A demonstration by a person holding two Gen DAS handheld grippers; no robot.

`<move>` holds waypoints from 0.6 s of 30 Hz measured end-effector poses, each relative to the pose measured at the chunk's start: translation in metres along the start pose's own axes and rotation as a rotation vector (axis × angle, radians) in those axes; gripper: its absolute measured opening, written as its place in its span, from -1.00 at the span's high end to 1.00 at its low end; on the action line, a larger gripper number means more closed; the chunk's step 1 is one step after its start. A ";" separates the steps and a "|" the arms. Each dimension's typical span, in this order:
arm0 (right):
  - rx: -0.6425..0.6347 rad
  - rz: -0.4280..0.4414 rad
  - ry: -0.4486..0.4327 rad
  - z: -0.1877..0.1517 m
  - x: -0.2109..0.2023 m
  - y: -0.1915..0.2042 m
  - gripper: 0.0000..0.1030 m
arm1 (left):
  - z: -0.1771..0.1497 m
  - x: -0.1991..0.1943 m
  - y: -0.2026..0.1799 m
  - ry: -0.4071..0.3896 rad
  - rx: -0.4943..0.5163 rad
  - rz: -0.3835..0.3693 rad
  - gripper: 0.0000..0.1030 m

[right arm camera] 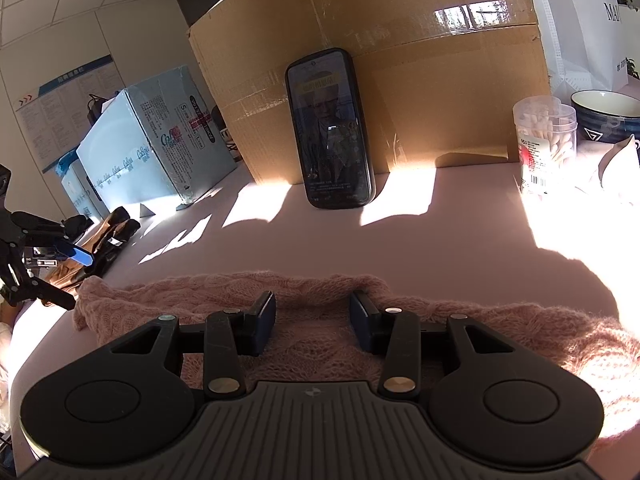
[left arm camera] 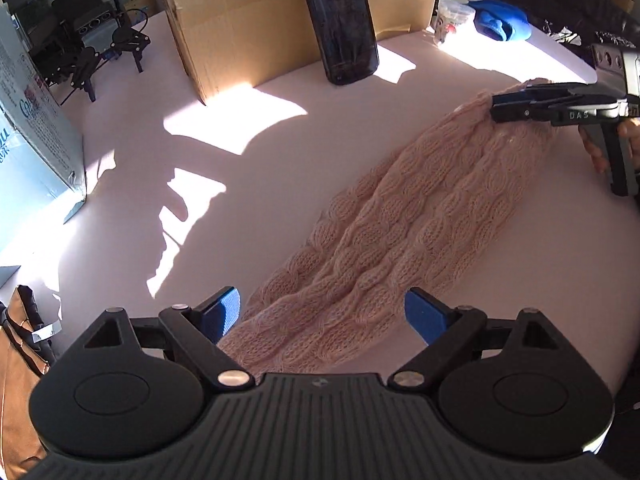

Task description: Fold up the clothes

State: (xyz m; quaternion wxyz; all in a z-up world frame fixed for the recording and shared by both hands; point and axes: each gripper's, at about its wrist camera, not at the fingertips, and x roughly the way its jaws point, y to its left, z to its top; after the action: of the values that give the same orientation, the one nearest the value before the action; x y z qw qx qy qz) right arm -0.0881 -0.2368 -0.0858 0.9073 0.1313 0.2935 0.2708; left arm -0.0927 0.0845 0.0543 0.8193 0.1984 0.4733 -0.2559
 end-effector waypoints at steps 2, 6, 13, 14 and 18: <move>-0.002 0.002 0.000 0.000 0.000 0.000 0.23 | -0.002 0.012 0.006 0.019 -0.023 0.003 -0.73; -0.009 0.011 -0.002 0.000 -0.001 0.000 0.19 | -0.007 0.018 0.025 0.016 -0.072 0.016 -0.74; -0.026 0.020 -0.003 -0.001 -0.005 0.000 0.18 | -0.025 0.027 0.063 0.046 -0.206 -0.051 -0.78; -0.027 0.022 -0.003 -0.001 -0.005 0.000 0.18 | -0.028 0.026 0.065 0.042 -0.216 -0.064 -0.79; -0.034 0.026 -0.001 -0.001 -0.004 -0.001 0.18 | -0.044 0.014 0.078 0.036 -0.278 -0.069 -0.79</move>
State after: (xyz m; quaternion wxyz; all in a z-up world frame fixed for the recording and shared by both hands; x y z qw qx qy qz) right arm -0.0908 -0.2402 -0.0849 0.9061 0.1197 0.2866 0.2874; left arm -0.0687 0.1679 0.0275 0.8211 0.0710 0.5252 -0.2120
